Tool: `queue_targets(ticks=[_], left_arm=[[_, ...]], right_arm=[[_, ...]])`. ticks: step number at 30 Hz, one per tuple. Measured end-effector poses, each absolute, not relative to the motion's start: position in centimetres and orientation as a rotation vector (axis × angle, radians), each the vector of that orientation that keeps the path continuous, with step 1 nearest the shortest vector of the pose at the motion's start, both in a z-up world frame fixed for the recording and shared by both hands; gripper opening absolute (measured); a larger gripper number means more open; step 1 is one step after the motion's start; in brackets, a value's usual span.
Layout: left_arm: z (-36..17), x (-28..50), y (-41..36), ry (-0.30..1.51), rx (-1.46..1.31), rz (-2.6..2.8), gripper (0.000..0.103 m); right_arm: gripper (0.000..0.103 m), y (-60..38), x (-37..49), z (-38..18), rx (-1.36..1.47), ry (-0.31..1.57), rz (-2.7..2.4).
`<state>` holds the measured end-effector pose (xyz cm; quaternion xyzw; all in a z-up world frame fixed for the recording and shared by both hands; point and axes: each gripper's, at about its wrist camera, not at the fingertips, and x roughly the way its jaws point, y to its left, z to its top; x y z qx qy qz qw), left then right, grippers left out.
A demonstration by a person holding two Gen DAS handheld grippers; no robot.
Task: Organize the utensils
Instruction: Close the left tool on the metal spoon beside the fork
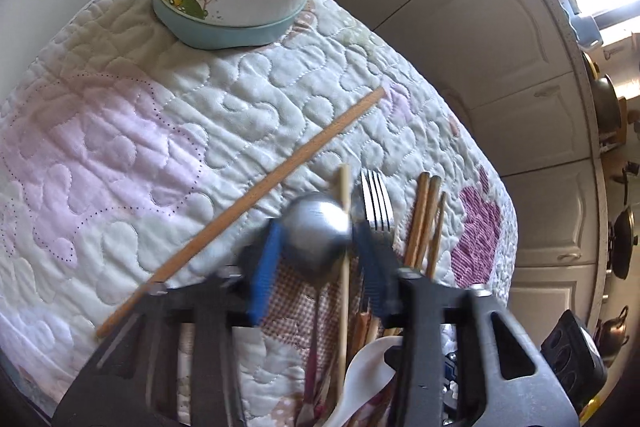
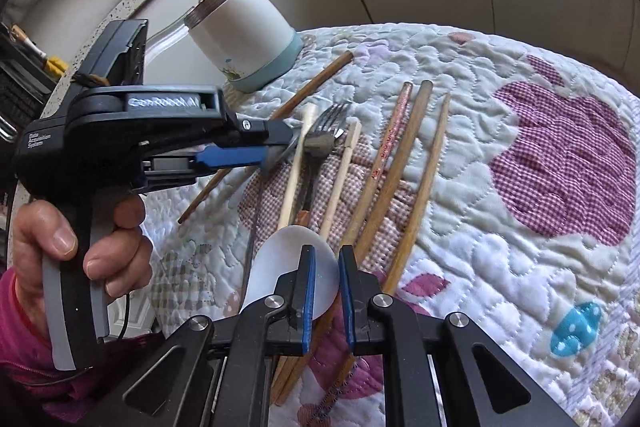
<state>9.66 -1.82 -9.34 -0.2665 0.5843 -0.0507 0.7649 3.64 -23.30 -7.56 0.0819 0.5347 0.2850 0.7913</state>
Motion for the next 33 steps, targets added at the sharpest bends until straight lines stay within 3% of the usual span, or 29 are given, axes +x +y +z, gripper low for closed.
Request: queue_targets(ticks=[12, 25, 33], left_arm=[[-7.1, 9.2, -0.9, 1.211, -0.541, -0.206, 0.003], [-7.9, 9.7, -3.2, 1.281, -0.532, -0.238, 0.003], [-8.6, 10.4, -4.0, 1.316, -0.537, -0.239, 0.012]], right_arm=[[0.004, -23.1, 2.9, -6.5, 0.149, 1.109, 0.585], [0.004, -23.6, 2.9, -7.3, 0.186, 1.145, 0.577], [0.007, -22.7, 3.2, -8.2, 0.215, 1.179, 0.607]])
